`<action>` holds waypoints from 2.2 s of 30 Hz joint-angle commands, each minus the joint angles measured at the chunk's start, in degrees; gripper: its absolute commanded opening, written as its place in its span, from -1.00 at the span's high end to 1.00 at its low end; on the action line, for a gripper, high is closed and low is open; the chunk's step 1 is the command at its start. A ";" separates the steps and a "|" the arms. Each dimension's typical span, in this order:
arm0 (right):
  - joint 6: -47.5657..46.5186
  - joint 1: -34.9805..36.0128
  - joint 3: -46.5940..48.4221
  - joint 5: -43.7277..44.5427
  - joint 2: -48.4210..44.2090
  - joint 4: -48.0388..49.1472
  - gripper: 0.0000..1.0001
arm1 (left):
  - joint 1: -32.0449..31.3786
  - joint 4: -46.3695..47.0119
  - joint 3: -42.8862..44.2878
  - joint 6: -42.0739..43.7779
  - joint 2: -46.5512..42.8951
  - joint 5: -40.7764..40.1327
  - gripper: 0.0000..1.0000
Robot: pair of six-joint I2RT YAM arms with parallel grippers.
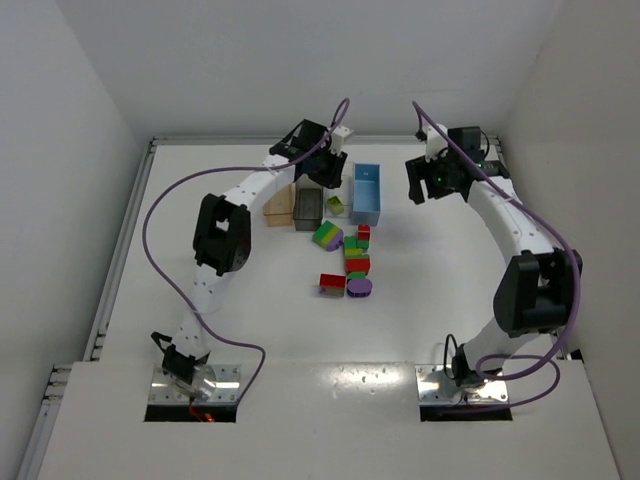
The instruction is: Sort the legos into containers by color
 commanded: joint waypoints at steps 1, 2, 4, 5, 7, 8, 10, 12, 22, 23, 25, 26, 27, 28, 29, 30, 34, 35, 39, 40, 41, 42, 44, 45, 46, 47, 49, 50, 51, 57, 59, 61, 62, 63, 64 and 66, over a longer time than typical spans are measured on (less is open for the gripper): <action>-1.38 -0.21 2.55 -2.54 0.46 -0.63 -0.46 | -0.57 2.90 2.85 0.82 -0.71 -0.37 0.17; -1.38 -0.21 2.55 -2.54 0.46 -0.64 -0.46 | -0.57 3.86 2.85 0.82 -0.71 -0.37 -0.02; -1.38 -0.21 2.55 -3.15 0.46 -0.64 -0.46 | -0.57 4.57 2.33 0.82 -1.41 -0.37 -0.02; -1.91 -0.21 2.55 -3.15 0.46 -0.64 -0.46 | -0.57 5.36 2.32 0.82 -2.28 -0.37 -0.02; -1.91 -0.21 2.55 -3.68 0.46 -0.64 -0.46 | -0.57 6.15 1.54 0.82 -3.60 0.15 -0.05; -2.43 -0.21 2.55 -3.68 0.46 -0.64 -0.46 | -0.57 6.16 1.53 1.43 -5.00 0.16 -0.08; -2.44 -0.21 2.03 -3.68 0.46 -0.64 -0.46 | -0.57 6.95 0.92 1.96 -6.33 0.77 -0.21; -2.44 0.41 2.03 -3.68 0.46 -0.64 -0.46 | -0.57 7.56 0.92 1.96 -8.69 0.08 -0.21; -11.47 3.83 2.55 -14.47 -0.59 -4.14 -0.46 | 5.04 8.53 -7.15 -10.34 -27.94 -0.85 -0.06; -13.06 4.79 2.55 -17.80 -0.59 -6.33 -0.46 | 6.10 8.53 -11.52 -10.34 -31.78 -0.29 -0.06; -17.10 8.65 2.03 -21.67 -1.21 -8.10 -0.46 | 7.68 8.53 -16.90 -7.55 -36.46 -5.42 -0.24; -18.86 11.89 0.98 -22.65 -2.60 -8.89 -0.46 | 8.74 8.53 -22.32 -7.01 -41.18 -7.38 -0.44; -18.87 11.92 0.97 -23.19 -2.61 -8.90 -0.46 | 9.44 8.53 -24.90 -6.31 -41.23 -8.18 -0.58; -20.44 15.58 -0.33 -23.80 -3.49 -9.68 -0.43 | 10.32 7.75 -27.10 -4.82 -45.23 -8.19 -0.65; -21.50 17.44 -1.04 -24.42 -3.49 -10.38 -0.43 | 11.11 6.78 -29.03 -4.80 -47.01 -8.80 -0.74; -22.64 20.94 -2.79 -25.21 -4.28 -11.61 -0.39 | 12.86 6.77 -32.53 -4.80 -48.77 -8.81 -0.80; -27.21 27.46 -6.15 -26.87 -4.99 -13.20 -0.28 | 16.82 4.49 -40.90 -3.67 -56.15 -8.81 -0.85; -28.01 28.43 -6.76 -26.88 -4.99 -13.73 -0.24 | 17.44 3.79 -42.49 -3.05 -58.60 -8.81 -0.85; -30.21 33.44 -8.34 -26.19 -4.99 -14.35 -0.21 | 19.38 2.65 -48.64 -2.43 -61.09 -9.50 -0.87; -30.21 34.15 -8.34 -25.05 -3.86 -13.74 -0.21 | 20.08 2.12 -50.05 -2.43 -61.87 -9.51 -0.87; -29.60 35.38 -8.34 -24.25 -3.85 -13.21 -0.28 | 20.78 2.11 -50.58 -2.43 -61.88 -9.51 -0.87; -29.60 35.91 -8.34 -23.46 -2.89 -13.20 -0.32 | 20.79 1.59 -50.59 -2.43 -62.49 -9.51 -0.87; -27.59 36.44 -8.34 -21.44 -1.30 -11.37 -0.37 | 21.49 1.59 -52.07 -2.43 -63.11 -8.99 -0.87; -27.58 36.44 -8.34 -20.91 -1.30 -11.36 -0.37 | 22.10 1.59 -52.08 -2.43 -63.11 -8.98 -0.87; -27.05 37.05 -8.34 -20.38 -0.51 -10.66 -0.37 | 22.11 1.59 -52.60 -2.43 -63.11 -8.46 -0.87; -27.05 37.06 -8.34 -20.38 -0.51 -9.61 -0.37 | 22.11 1.59 -52.61 -2.43 -63.11 -8.46 -0.87; -25.82 38.11 -8.96 -18.28 0.29 -8.29 -0.37 | 22.11 1.59 -53.14 -2.95 -63.11 -7.93 -0.87; -25.30 38.11 -9.48 -17.23 0.98 -6.98 -0.37 | 22.63 1.59 -53.14 -2.96 -63.11 -7.93 -0.87; -25.29 38.81 -9.49 -15.82 0.99 -6.96 -0.37 | 22.63 1.59 -53.14 -2.96 -63.11 -7.93 -0.87; -21.16 38.29 -10.10 -13.17 3.80 -2.75 -0.37 | 22.63 1.59 -53.14 -2.43 -62.50 -6.35 -0.87; -21.16 38.29 -10.10 -13.69 5.20 -2.75 -0.37 | 22.63 1.59 -53.14 -2.43 -61.36 -6.35 -0.87; -21.16 38.29 -9.57 -13.70 5.73 -2.75 -0.37 | 22.63 1.59 -53.14 -2.43 -60.57 -5.82 -0.87; -21.16 38.29 -9.57 -13.70 6.34 -2.75 -0.37 | 22.63 1.59 -52.61 -2.43 -59.78 -5.82 -0.87; -21.16 38.29 -9.57 -13.70 6.35 -2.75 -0.37 | 22.63 1.59 -52.61 -2.43 -59.77 -5.82 -0.87; -20.64 38.29 -9.57 -13.70 6.35 -2.75 -0.37 | 22.63 1.59 -52.09 -1.91 -58.99 -5.82 -0.87; -20.63 38.29 -9.57 -13.18 6.96 -2.14 -0.37 | 22.63 1.59 -51.56 -1.90 -58.37 -5.82 -0.87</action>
